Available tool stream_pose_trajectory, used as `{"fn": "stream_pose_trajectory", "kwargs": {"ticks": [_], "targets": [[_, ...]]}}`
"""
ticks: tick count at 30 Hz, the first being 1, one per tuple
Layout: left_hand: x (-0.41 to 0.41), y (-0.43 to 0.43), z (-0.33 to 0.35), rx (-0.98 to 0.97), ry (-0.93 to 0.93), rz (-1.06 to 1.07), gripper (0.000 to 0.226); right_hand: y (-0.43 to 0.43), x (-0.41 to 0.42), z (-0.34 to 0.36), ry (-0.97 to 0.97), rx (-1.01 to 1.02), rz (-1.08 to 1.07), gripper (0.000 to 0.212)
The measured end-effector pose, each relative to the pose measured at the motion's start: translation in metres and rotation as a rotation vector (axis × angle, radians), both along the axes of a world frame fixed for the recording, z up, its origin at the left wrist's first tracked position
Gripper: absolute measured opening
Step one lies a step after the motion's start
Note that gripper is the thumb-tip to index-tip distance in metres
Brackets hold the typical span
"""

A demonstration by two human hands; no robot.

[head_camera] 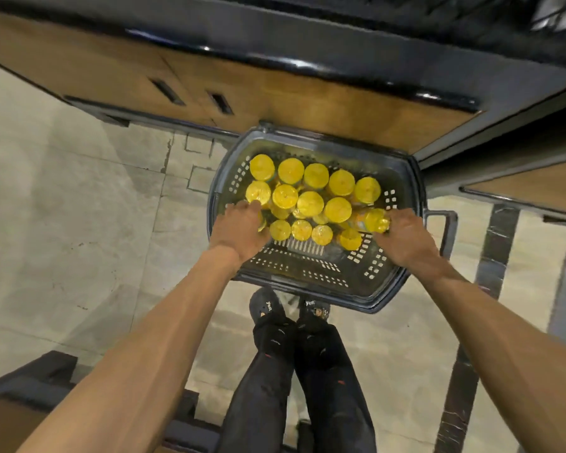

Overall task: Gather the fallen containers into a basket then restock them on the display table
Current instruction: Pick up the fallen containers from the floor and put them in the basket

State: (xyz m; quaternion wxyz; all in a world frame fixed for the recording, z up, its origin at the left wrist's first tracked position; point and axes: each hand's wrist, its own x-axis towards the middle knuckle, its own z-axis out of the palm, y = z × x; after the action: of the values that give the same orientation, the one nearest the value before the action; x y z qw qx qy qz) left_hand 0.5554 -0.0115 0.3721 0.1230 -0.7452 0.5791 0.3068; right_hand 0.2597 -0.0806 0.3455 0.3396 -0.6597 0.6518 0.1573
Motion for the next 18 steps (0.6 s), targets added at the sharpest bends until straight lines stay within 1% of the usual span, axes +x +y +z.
{"fn": "stream_pose_trajectory", "kwargs": {"ticks": [3, 4, 8, 13, 16, 18], "targets": [[-0.014, -0.016, 0.057, 0.025, -0.042, -0.071, 0.045, -0.002, 0.007, 0.064, 0.078, 0.025, 0.095, 0.039], [-0.020, -0.021, 0.078, 0.019, -0.056, -0.094, 0.045, -0.001, 0.008, 0.084, 0.090, 0.017, 0.106, 0.037], [-0.041, -0.037, 0.154, -0.057, -0.103, -0.224, 0.047, 0.005, 0.005, 0.158, 0.149, -0.032, 0.168, 0.043], [-0.065, -0.043, 0.228, -0.146, -0.086, -0.342, 0.047, 0.021, -0.006, 0.234, 0.154, -0.091, 0.111, 0.044], [-0.080, -0.034, 0.257, -0.144, -0.101, -0.489, 0.048, 0.034, -0.013, 0.269, 0.144, -0.116, 0.052, 0.044], [-0.089, -0.026, 0.272, -0.159, -0.104, -0.590, 0.043, 0.047, -0.019, 0.288, 0.147, -0.137, -0.008, 0.046]]}}
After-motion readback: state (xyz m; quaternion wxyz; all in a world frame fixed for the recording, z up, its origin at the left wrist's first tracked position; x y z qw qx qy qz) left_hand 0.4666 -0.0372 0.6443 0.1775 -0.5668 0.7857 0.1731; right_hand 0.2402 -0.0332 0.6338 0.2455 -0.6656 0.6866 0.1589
